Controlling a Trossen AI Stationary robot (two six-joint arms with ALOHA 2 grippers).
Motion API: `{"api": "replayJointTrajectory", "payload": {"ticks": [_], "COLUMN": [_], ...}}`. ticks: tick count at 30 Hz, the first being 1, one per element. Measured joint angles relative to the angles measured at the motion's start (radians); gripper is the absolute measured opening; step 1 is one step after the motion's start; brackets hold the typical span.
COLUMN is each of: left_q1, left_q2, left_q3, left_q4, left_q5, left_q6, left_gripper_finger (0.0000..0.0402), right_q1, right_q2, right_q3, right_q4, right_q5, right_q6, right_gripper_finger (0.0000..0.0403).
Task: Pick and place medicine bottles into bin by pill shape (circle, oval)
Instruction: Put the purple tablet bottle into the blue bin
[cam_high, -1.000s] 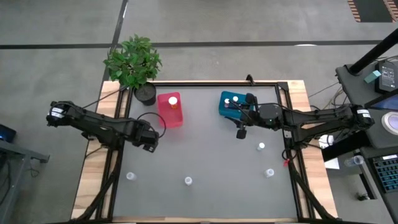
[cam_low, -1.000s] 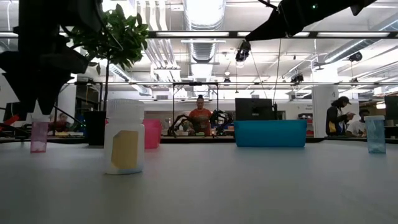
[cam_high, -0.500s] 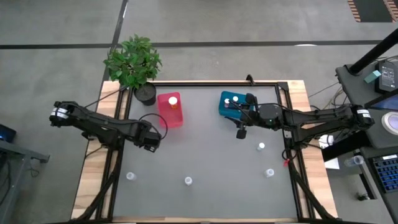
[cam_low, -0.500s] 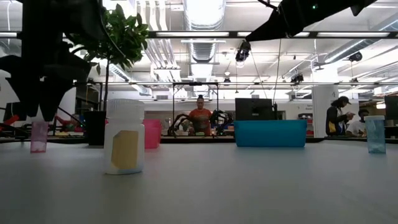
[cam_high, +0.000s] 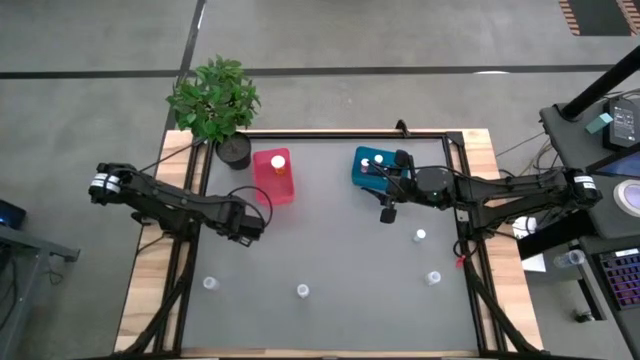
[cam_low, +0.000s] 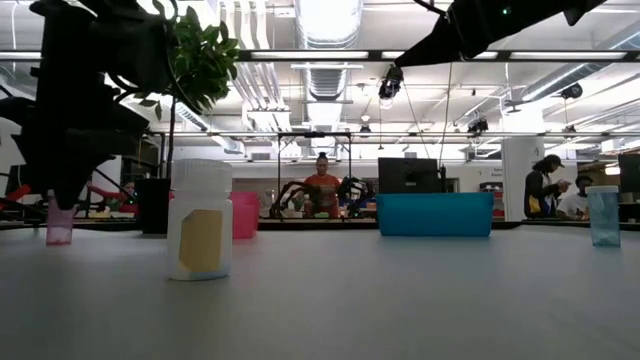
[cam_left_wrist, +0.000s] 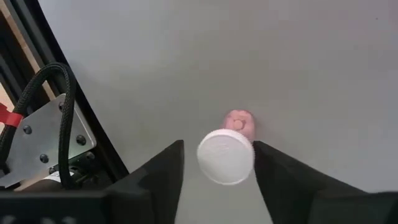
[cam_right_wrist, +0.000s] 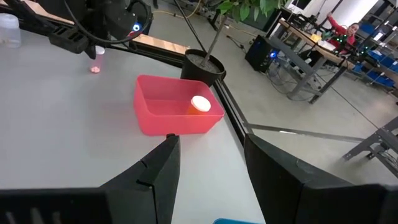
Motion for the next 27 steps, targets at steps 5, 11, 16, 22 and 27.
{"api": "replayJointTrajectory", "payload": {"ticks": [5,11,16,22,27], "left_q1": [0.0,0.0,0.0,0.0,0.0], "left_q2": [-0.004,-0.006,-0.006,0.002,0.048], "left_q3": [0.0,0.0,0.012,0.128,0.266], "left_q4": [-0.001,-0.003,-0.006,0.001,0.129], "left_q5": [0.0,-0.001,0.0,-0.022,-0.108], "left_q6": [0.002,0.018,0.019,0.091,0.272], "left_gripper_finger": [0.0112,0.0088,0.0099,0.0101,0.0101], "right_q1": [0.0,0.0,0.0,0.0,0.0], "right_q2": [0.0,0.0,0.0,0.0,0.0], "right_q3": [0.0,0.0,0.0,0.0,-0.001], "right_q4": [0.0,0.0,0.0,0.0,0.0], "right_q5": [0.0,0.0,0.0,0.0,0.0], "right_q6": [0.0,0.001,0.003,0.016,0.02], "right_gripper_finger": [0.0168,0.0168,0.0168,0.0168,0.0168]}}
